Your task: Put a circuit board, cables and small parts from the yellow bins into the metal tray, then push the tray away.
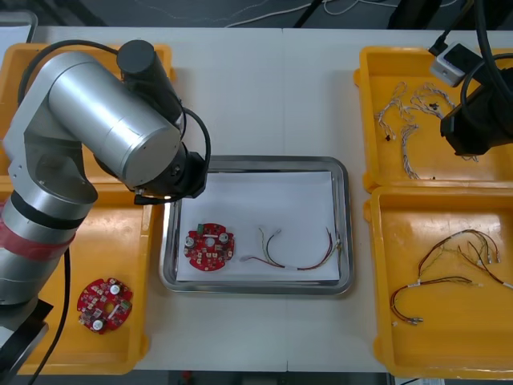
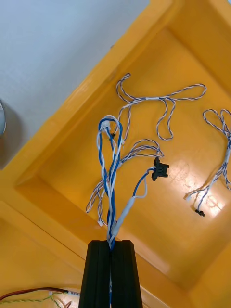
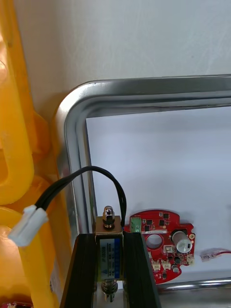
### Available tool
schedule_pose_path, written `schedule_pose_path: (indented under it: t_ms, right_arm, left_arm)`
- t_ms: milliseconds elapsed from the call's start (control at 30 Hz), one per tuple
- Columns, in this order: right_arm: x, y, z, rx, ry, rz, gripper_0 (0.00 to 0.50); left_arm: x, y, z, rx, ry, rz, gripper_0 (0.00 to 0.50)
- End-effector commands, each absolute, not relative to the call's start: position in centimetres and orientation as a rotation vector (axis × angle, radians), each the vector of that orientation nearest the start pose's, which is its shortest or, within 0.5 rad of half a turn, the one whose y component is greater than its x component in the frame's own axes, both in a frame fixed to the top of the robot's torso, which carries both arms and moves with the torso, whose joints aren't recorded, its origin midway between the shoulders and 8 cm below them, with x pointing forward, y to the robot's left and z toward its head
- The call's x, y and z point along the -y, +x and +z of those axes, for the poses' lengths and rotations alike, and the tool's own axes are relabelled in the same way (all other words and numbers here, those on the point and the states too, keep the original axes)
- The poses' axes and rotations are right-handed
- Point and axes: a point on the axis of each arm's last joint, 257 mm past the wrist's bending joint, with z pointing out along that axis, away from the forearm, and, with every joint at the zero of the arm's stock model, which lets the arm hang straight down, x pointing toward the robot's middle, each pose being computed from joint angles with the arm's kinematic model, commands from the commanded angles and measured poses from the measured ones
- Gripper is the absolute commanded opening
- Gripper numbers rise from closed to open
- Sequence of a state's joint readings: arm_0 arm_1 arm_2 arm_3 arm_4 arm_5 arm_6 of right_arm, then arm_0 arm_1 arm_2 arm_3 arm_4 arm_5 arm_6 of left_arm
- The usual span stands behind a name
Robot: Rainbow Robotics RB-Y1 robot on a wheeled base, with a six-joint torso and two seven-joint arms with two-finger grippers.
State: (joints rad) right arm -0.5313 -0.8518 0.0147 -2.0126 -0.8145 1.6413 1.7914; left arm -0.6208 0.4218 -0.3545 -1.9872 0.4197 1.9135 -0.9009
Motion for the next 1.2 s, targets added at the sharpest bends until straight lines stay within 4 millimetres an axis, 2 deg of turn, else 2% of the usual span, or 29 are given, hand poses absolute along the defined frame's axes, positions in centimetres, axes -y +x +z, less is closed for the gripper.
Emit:
schedule_pose_path:
  t_ms: [33, 333, 433, 633, 1200]
  right_arm:
    - [27.9, 49.1, -8.4, -2.191, -0.928, -0.227, 0.000]
    - [25.6, 48.3, -9.1, -2.157, -1.004, -0.198, 0.000]
    - [25.1, 48.1, -9.3, -2.153, -1.020, -0.202, 0.000]
    - [25.4, 47.8, -9.6, -2.175, -1.020, -0.212, 0.000]
    - [25.6, 47.6, -9.7, -2.186, -1.022, -0.214, 0.000]
  left_arm:
    - [-13.4, 45.1, -20.2, -2.661, 0.197, 0.061, 0.000]
    - [-13.4, 45.4, -21.3, -2.725, 0.227, 0.086, 0.000]
    - [-13.1, 46.2, -21.9, -2.718, 0.226, 0.072, 0.000]
    - [-12.9, 46.9, -22.5, -2.704, 0.232, 0.075, 0.000]
    - [-11.8, 48.5, -22.5, -2.645, 0.288, 0.034, 0.000]
